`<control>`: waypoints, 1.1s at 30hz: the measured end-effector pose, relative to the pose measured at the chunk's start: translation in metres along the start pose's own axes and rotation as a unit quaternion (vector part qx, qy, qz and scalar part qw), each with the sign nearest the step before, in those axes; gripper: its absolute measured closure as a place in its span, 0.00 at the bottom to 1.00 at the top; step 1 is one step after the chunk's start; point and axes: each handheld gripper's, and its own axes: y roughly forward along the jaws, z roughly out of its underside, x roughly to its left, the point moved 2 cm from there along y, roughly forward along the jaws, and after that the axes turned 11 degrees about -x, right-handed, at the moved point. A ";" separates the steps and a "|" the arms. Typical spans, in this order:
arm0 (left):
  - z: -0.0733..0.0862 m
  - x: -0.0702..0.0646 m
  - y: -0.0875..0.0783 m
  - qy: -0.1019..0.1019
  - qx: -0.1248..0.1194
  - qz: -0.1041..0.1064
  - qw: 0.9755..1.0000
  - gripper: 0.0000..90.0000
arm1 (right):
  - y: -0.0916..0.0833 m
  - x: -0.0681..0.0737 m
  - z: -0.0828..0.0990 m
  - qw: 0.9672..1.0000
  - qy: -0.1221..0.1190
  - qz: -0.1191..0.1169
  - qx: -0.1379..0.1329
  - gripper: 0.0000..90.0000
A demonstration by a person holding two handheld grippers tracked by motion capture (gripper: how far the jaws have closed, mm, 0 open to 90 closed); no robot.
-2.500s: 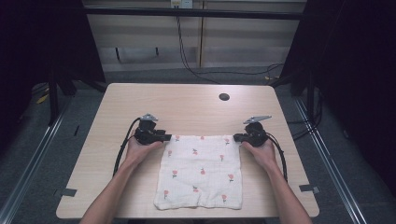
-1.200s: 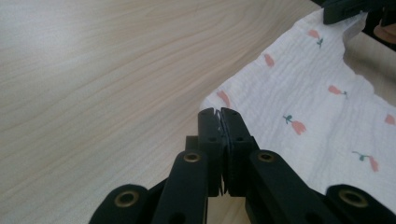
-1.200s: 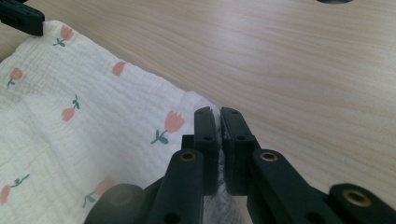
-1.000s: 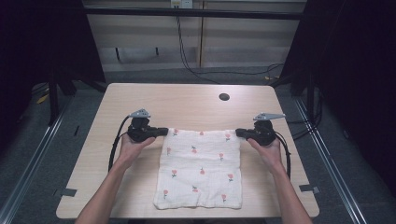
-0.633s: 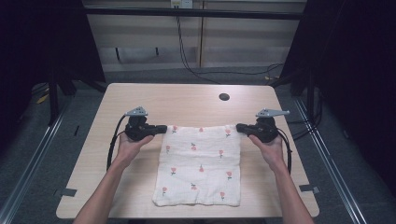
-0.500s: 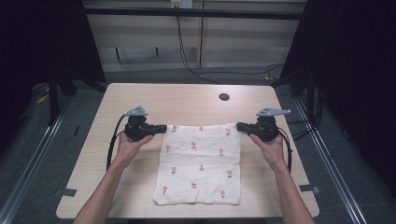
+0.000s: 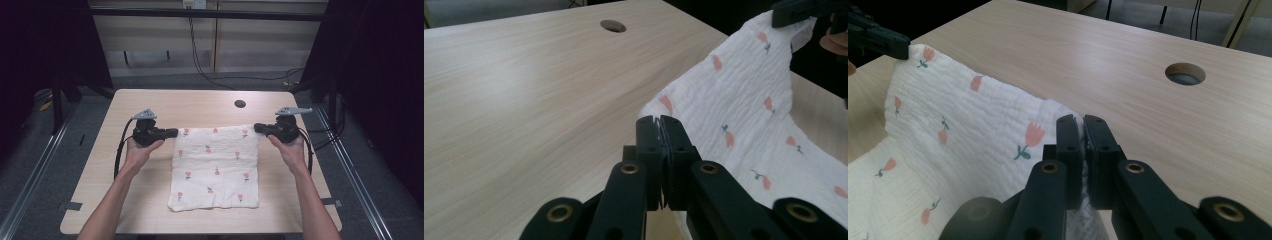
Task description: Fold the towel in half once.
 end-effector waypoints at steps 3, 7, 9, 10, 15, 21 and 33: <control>0.001 -0.007 -0.005 0.006 -0.002 0.006 1.000 0.98 | -0.003 0.005 0.001 1.000 -0.004 -0.006 0.000 0.96; 0.004 -0.018 -0.012 0.025 0.010 0.005 1.000 0.98 | -0.012 0.014 0.007 1.000 -0.006 -0.018 0.005 0.96; 0.005 -0.020 -0.016 0.025 0.007 0.011 1.000 0.98 | -0.018 0.017 0.013 1.000 -0.007 -0.022 0.009 0.95; 0.006 -0.022 -0.018 0.029 0.007 0.012 0.999 0.98 | -0.018 0.017 0.013 1.000 -0.007 -0.022 0.009 0.95; 0.012 -0.032 -0.027 0.039 0.004 0.023 0.999 0.98 | -0.033 0.024 0.019 0.999 -0.014 -0.029 0.014 0.96; 0.014 -0.045 -0.038 0.050 0.007 0.032 0.998 0.98 | -0.047 0.038 0.024 0.999 -0.035 -0.037 0.017 0.95; 0.022 -0.059 -0.040 0.071 0.046 0.046 0.995 0.98 | -0.053 0.049 0.044 0.998 -0.039 -0.041 0.040 0.95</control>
